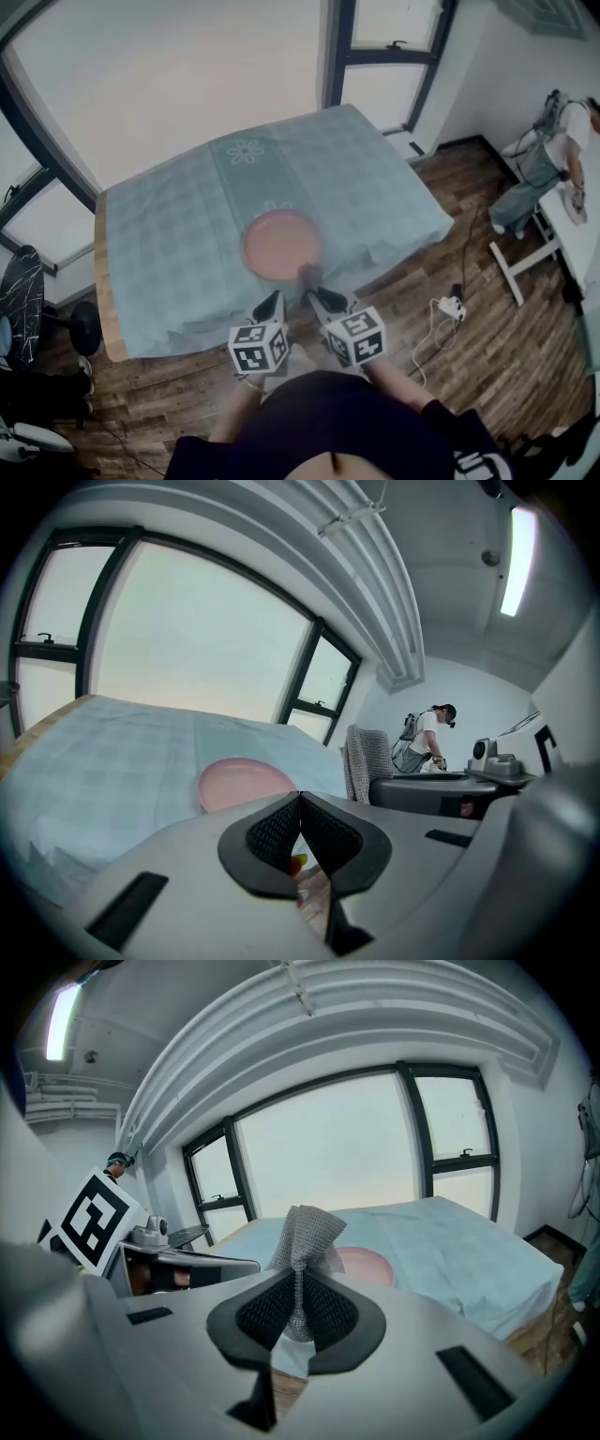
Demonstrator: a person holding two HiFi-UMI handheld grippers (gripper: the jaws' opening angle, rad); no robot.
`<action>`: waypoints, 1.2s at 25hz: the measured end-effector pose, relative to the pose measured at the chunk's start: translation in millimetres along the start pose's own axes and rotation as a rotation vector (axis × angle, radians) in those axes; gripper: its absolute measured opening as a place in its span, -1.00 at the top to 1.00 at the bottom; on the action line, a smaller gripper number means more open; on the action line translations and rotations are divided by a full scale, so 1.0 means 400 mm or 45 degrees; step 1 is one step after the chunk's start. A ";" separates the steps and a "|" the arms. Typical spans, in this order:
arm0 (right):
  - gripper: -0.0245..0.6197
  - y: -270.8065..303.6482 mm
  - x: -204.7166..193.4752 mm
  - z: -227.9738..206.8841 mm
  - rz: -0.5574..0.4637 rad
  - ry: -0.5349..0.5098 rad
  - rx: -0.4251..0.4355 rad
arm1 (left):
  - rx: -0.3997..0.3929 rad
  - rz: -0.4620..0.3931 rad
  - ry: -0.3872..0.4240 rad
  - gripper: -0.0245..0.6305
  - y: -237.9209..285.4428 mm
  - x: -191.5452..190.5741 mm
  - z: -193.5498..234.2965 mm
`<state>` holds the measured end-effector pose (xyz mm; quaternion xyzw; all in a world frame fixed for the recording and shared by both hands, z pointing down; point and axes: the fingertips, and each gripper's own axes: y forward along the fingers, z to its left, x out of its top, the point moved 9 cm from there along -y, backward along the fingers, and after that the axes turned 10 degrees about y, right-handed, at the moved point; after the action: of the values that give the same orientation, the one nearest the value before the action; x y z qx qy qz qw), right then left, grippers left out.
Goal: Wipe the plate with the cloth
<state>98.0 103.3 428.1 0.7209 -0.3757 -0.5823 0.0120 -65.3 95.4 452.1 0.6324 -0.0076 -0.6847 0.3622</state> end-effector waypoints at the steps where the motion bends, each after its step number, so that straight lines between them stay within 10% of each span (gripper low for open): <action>1: 0.82 0.017 0.009 -0.001 -0.002 0.002 -0.002 | -0.001 0.003 -0.002 0.88 0.012 0.007 0.015; 30: 0.82 0.340 0.116 -0.103 0.113 0.013 -0.070 | 0.074 0.096 -0.073 0.88 0.209 0.036 0.311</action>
<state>63.0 -37.3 464.5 0.7058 -0.3912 -0.5876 0.0595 -132.3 -29.5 503.7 0.6220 -0.0615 -0.6879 0.3689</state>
